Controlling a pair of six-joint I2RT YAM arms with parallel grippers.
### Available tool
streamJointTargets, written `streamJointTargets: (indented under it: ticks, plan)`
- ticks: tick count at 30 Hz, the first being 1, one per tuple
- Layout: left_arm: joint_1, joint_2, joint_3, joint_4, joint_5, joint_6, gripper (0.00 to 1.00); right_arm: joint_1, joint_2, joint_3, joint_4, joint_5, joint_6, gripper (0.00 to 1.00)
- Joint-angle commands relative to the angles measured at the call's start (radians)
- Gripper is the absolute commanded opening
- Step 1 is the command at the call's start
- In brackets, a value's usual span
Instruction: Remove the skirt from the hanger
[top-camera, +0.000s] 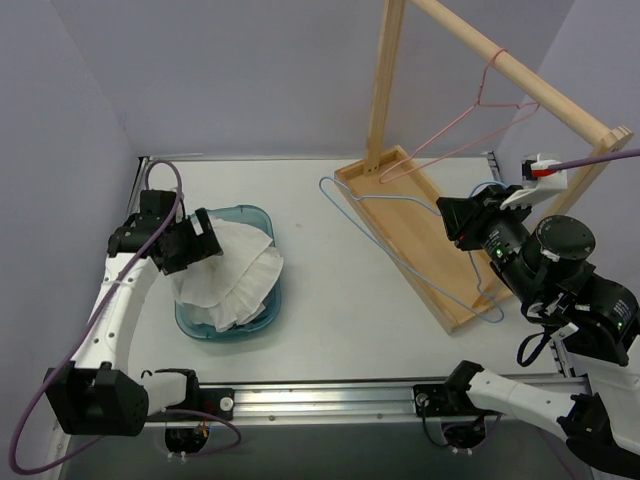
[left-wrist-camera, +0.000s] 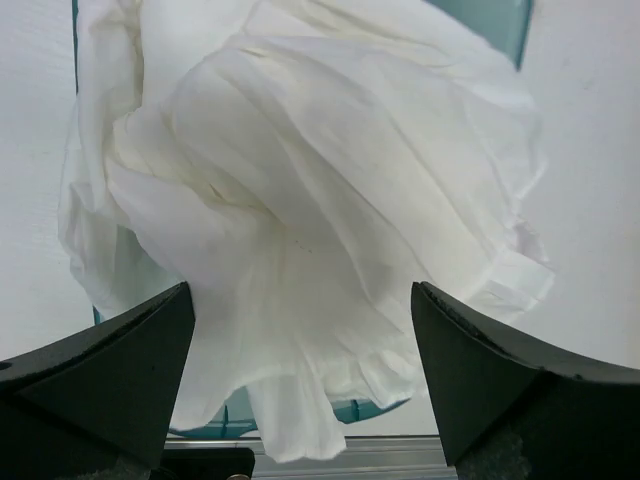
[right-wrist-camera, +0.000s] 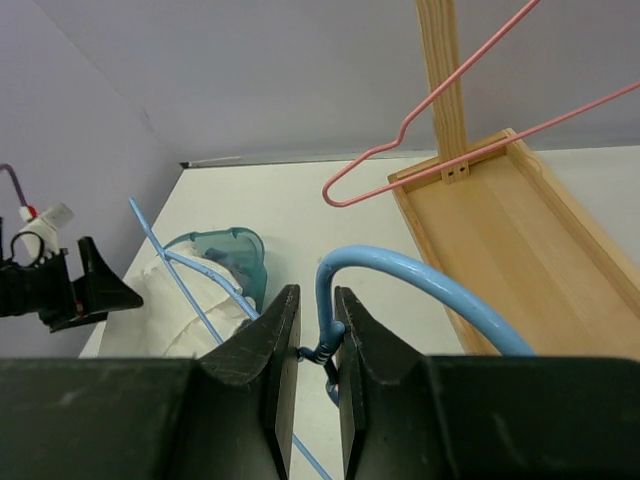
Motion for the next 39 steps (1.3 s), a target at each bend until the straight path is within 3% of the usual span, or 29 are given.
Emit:
streamJointTargets:
  ticks: [1, 11, 14, 16, 20, 25, 32, 39]
  plan:
    - [-0.015, -0.093, 0.084, -0.067, -0.006, -0.031, 0.97, 0.002, 0.011, 0.044, -0.031, -0.036, -0.034, 0.0]
    - [-0.058, -0.177, 0.295, -0.092, 0.013, -0.074, 0.97, 0.002, 0.028, 0.053, -0.124, -0.149, -0.054, 0.0]
    - [-0.071, -0.199, 0.302, 0.053, 0.174, -0.045, 0.97, 0.003, 0.044, 0.062, -0.161, -0.208, -0.075, 0.0]
    - [-0.09, -0.191, 0.299, 0.158, 0.402, -0.02, 0.97, 0.002, 0.054, 0.073, -0.176, -0.261, -0.085, 0.0]
    - [-0.248, -0.167, 0.304, 0.397, 0.65, 0.07, 0.97, 0.003, 0.08, 0.096, -0.23, -0.37, -0.095, 0.0]
    - [-0.359, -0.139, 0.359, 0.396, 0.821, 0.214, 0.95, 0.003, 0.11, 0.137, -0.285, -0.513, -0.1, 0.0]
    - [-0.417, -0.137, 0.322, 0.444, 1.029, 0.218, 0.95, 0.002, 0.138, 0.191, -0.328, -0.548, -0.108, 0.0]
    - [-0.488, -0.122, 0.335, 0.29, 1.04, 0.328, 0.96, 0.002, 0.175, 0.199, -0.288, -0.585, -0.101, 0.0]
